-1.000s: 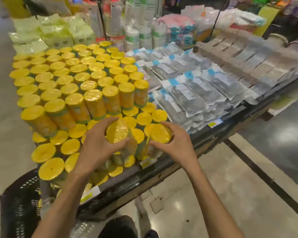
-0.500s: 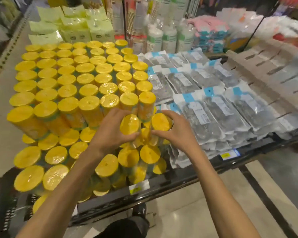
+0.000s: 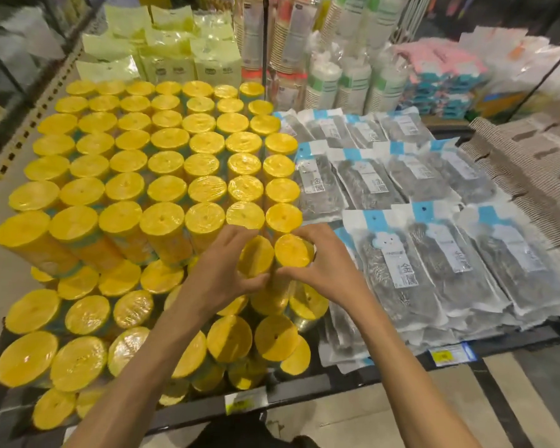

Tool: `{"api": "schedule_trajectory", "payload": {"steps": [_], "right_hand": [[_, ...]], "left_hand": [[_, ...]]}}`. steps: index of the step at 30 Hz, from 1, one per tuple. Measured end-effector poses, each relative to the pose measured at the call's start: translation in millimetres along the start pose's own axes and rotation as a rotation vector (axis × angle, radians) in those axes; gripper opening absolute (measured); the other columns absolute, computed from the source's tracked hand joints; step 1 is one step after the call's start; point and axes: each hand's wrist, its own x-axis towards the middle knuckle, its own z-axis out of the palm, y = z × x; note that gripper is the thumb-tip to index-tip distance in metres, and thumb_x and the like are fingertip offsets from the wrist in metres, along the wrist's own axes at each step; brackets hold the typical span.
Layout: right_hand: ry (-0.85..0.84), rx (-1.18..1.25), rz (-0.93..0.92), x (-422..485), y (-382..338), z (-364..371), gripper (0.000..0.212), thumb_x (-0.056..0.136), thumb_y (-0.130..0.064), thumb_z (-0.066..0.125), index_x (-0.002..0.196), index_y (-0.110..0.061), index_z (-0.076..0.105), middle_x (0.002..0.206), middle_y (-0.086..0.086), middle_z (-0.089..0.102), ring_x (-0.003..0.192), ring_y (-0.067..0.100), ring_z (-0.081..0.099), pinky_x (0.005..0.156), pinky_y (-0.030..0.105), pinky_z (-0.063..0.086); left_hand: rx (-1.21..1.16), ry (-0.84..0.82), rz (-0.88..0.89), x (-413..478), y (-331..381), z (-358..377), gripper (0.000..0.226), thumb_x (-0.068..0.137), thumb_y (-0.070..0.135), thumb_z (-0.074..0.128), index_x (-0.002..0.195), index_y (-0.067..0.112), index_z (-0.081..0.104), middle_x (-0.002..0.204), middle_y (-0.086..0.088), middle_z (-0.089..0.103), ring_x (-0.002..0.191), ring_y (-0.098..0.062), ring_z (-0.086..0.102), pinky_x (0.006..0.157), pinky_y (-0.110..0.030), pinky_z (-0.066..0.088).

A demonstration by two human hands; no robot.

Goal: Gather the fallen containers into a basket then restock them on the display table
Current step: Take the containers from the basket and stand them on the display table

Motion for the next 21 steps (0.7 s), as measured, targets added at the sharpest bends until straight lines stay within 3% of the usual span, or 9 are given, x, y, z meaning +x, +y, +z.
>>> {"api": "schedule_trajectory", "payload": {"steps": [7,15,18,21], "right_hand": [[-0.057,0.001,-0.011,3,2,-8,0.079,0.063,-0.050,0.087,0.128,-0.023,0.051,0.125,-0.004,0.046,0.115,0.012,0.049,0.089,0.028,0.044],[-0.102,-0.088,-0.046,2,-2,-8,0.079,0.074,-0.048,0.081,0.135,-0.017,0.043,0.132,0.004,0.043,0.121,0.020,0.047,0.094,0.033,0.044],[-0.153,-0.151,-0.062,7,-7,-14,0.079,0.077,-0.050,0.077,0.139,-0.016,0.042,0.139,0.005,0.041,0.128,0.023,0.044,0.100,0.039,0.044],[-0.117,-0.188,-0.174,10,-17,-23,0.069,0.083,-0.049,0.071,0.137,-0.015,0.046,0.144,0.009,0.041,0.131,0.027,0.041,0.103,0.042,0.041]], "left_hand": [[0.078,0.060,-0.043,-5,4,6,0.079,0.071,0.034,0.086,0.138,0.012,0.050,0.134,-0.007,0.048,0.119,-0.023,0.052,0.088,-0.023,0.044],[0.169,0.111,-0.049,-16,17,9,0.077,0.076,0.038,0.080,0.140,0.010,0.048,0.135,-0.005,0.050,0.120,-0.022,0.053,0.091,-0.035,0.054],[0.114,0.130,-0.142,-20,26,4,0.067,0.086,0.043,0.070,0.143,0.016,0.045,0.140,0.000,0.045,0.124,-0.016,0.048,0.092,-0.030,0.049],[0.179,0.176,-0.184,-33,31,-6,0.056,0.092,0.043,0.062,0.141,0.022,0.046,0.139,0.002,0.045,0.122,-0.017,0.049,0.088,-0.034,0.049]]}}
